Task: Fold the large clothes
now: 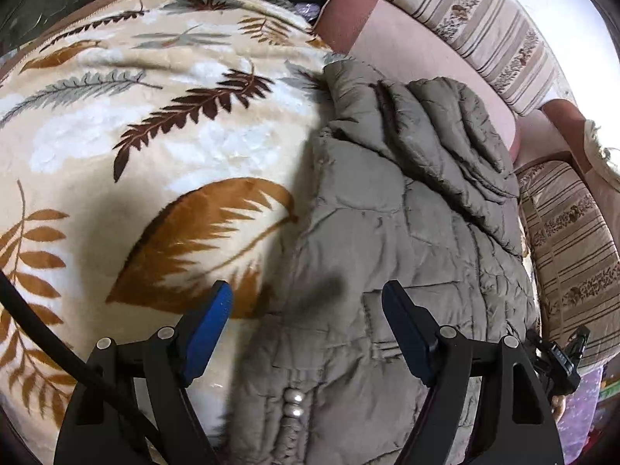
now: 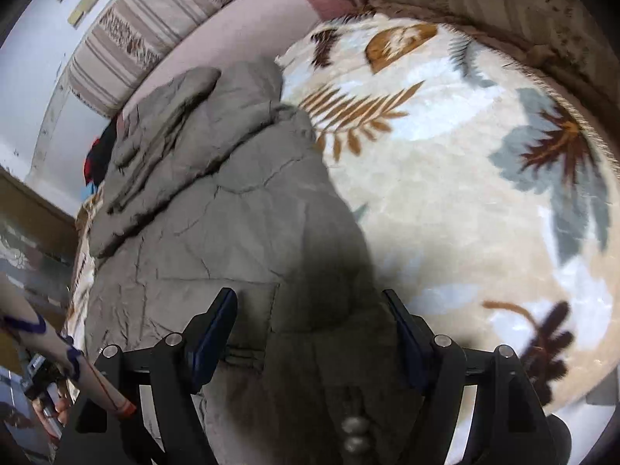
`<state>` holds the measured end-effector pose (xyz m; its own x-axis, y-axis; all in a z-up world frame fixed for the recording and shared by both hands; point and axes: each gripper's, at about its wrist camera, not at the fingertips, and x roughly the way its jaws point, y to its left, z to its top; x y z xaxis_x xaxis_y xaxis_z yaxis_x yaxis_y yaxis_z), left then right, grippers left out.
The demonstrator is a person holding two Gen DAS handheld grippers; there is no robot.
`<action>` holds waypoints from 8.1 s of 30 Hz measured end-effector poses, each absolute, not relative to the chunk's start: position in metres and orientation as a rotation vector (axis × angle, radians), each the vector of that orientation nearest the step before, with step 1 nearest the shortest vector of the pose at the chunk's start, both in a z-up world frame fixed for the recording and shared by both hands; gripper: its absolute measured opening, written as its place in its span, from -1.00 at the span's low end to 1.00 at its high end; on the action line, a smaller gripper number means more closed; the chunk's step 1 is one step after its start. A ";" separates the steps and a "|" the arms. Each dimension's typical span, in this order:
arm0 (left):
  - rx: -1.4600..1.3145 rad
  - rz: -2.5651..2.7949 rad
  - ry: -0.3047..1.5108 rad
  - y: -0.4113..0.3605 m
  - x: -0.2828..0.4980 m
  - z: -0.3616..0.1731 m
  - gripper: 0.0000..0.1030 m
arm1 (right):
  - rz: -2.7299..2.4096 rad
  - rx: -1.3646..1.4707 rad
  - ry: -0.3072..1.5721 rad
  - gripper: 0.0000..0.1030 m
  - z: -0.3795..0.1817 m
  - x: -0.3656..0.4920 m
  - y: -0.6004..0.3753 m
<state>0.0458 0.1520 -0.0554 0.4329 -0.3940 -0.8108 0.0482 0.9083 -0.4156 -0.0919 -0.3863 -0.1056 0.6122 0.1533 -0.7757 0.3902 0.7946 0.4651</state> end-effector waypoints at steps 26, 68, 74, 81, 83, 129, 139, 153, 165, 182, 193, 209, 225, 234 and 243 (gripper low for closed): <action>-0.573 -0.624 1.203 0.150 -0.018 -0.093 0.51 | 0.177 1.108 0.859 0.27 -0.139 -0.151 -0.418; -0.244 -0.537 1.201 0.071 -0.051 -0.083 -0.14 | 0.241 1.014 0.927 0.12 -0.155 -0.162 -0.330; -0.252 -0.519 1.214 0.072 -0.050 -0.086 -0.15 | 0.199 0.983 0.947 -0.03 -0.152 -0.157 -0.325; -0.251 -0.517 1.154 0.077 -0.051 -0.044 -0.54 | 0.188 0.914 0.882 -0.58 -0.104 -0.169 -0.340; -0.254 -0.518 1.119 0.080 -0.054 -0.029 -0.57 | 0.212 0.890 0.833 -0.60 -0.080 -0.173 -0.343; -0.331 -0.291 1.042 0.017 0.280 0.013 -0.01 | -0.054 0.717 0.914 -0.12 -0.025 0.179 -0.397; -0.413 -0.458 0.828 0.029 0.231 0.081 0.65 | 0.070 0.759 0.651 0.80 0.019 0.128 -0.391; 0.078 -0.241 0.943 -0.110 0.315 -0.020 0.71 | -0.182 0.179 0.828 0.83 -0.037 0.227 -0.343; 0.003 -0.298 0.918 -0.095 0.311 -0.019 0.80 | -0.226 0.233 0.784 0.89 -0.020 0.213 -0.353; -0.115 -0.167 0.905 0.053 0.165 0.001 0.80 | -0.328 0.481 0.806 0.89 -0.061 -0.045 -0.361; -0.027 -0.117 0.996 0.058 0.131 -0.046 0.80 | -0.304 0.462 0.803 0.89 -0.044 -0.093 -0.320; -0.109 -0.107 0.948 0.097 0.092 -0.014 0.80 | -0.275 0.398 0.789 0.89 -0.022 -0.115 -0.288; -0.140 -0.123 0.959 0.101 0.097 -0.019 0.80 | -0.283 0.456 0.848 0.89 -0.046 -0.111 -0.293; -0.175 -0.110 0.963 0.112 0.091 -0.032 0.80 | -0.287 0.456 0.874 0.89 -0.055 -0.107 -0.288; -0.223 -0.116 0.961 0.122 0.086 -0.041 0.79 | -0.277 0.451 0.886 0.89 -0.059 -0.103 -0.282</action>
<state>0.0860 0.1221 -0.0406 0.5688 -0.1967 -0.7986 -0.0003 0.9709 -0.2393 -0.1032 -0.2825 -0.0593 0.6061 -0.0482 -0.7939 0.4133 0.8719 0.2626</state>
